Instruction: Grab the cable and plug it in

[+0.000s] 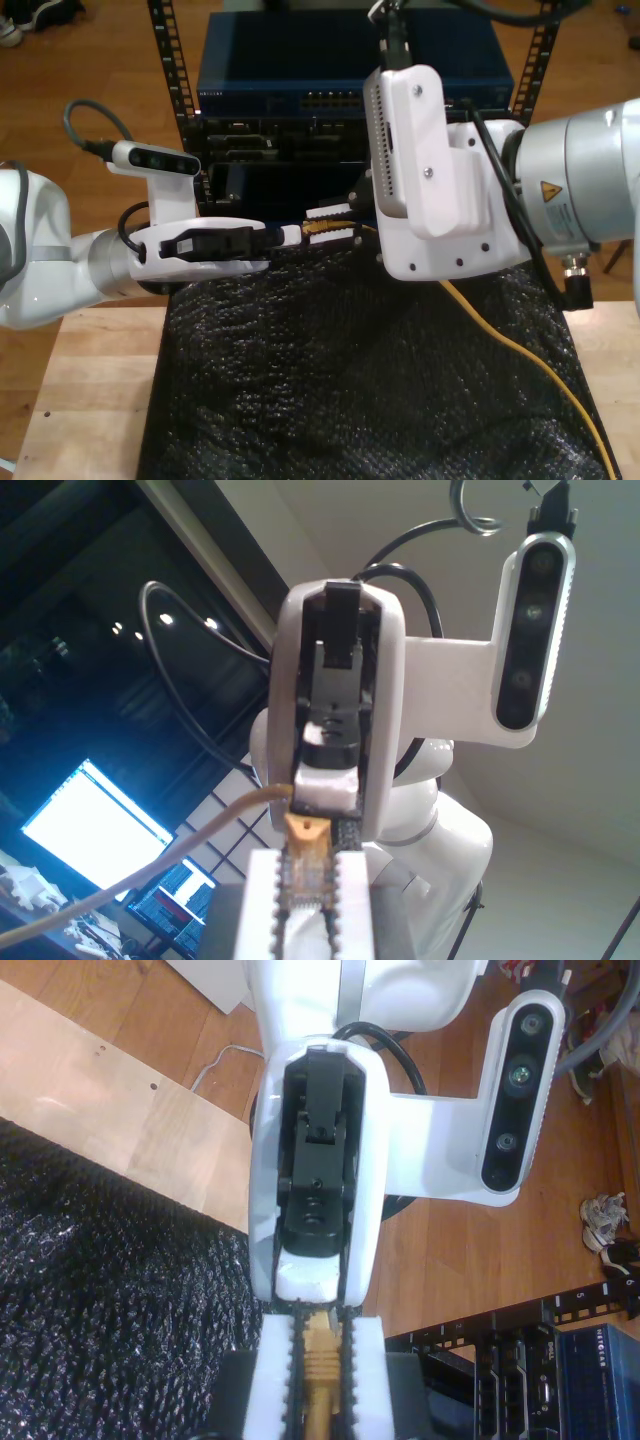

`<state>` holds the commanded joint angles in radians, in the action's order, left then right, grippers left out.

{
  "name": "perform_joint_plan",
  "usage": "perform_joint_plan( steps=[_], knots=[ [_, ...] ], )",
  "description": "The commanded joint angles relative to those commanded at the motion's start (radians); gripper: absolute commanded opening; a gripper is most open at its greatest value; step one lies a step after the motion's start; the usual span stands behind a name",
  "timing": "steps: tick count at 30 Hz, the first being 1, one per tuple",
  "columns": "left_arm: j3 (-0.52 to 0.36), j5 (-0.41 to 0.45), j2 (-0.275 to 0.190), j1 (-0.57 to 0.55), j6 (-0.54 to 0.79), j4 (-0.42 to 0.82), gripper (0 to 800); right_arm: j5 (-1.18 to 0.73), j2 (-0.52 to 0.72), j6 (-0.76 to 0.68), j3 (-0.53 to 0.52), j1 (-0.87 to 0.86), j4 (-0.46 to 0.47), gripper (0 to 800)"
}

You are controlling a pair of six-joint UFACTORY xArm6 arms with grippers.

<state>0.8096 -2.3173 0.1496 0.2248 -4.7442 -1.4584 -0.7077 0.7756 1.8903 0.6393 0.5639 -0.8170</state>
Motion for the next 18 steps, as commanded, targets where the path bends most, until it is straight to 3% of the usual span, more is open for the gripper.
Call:
perform_joint_plan(
  steps=[4,8,12,18],
  knots=[
    [0.0,-0.011,0.0,0.0,0.0,-0.002,59,0.0,0.003,0.0,-0.003,0.0,-0.002,13],
    [0.0,-0.029,0.0,-0.003,0.002,-0.002,249,0.0,0.003,-0.002,-0.005,0.0,-0.002,2],
    [0.0,-0.023,0.0,-0.003,0.003,-0.003,357,0.0,0.003,-0.002,-0.003,0.0,-0.002,2],
    [0.006,-0.015,0.0,-0.003,0.005,-0.003,590,0.002,0.0,-0.005,-0.003,0.0,-0.005,1]
  ],
)
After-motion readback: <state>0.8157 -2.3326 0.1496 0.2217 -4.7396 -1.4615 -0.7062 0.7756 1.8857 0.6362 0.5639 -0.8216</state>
